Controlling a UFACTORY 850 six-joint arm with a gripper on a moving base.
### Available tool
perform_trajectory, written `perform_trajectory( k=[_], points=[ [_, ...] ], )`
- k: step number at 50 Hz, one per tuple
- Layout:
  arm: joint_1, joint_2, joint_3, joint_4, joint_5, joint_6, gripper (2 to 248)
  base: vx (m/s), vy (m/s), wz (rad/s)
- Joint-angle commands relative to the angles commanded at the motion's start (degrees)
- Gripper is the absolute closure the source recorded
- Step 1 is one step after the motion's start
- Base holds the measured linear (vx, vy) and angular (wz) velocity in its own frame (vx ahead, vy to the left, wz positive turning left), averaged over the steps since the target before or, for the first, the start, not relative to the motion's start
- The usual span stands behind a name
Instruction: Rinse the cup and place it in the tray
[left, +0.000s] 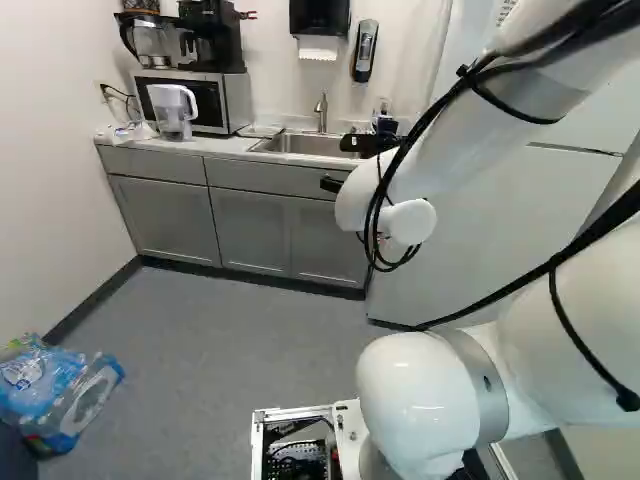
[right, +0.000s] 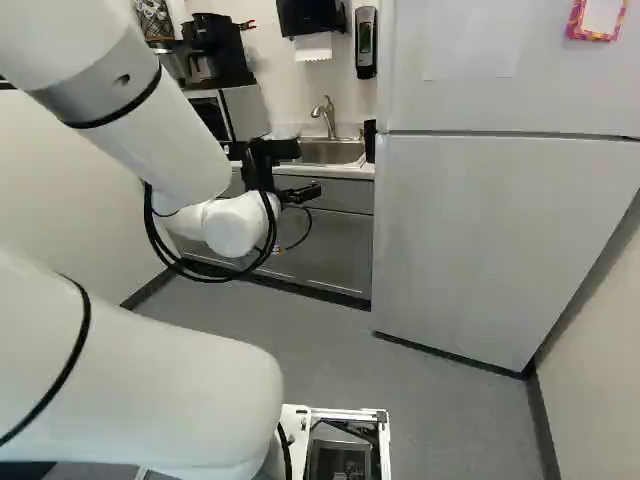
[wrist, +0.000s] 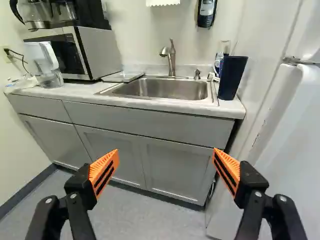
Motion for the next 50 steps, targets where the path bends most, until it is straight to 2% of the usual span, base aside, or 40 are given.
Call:
perform_trajectory(
  k=[50],
  points=[
    [1.1,0.8,-5.8,0.0,-4.6,0.0,3,0.0,0.0,0.0]
  ],
)
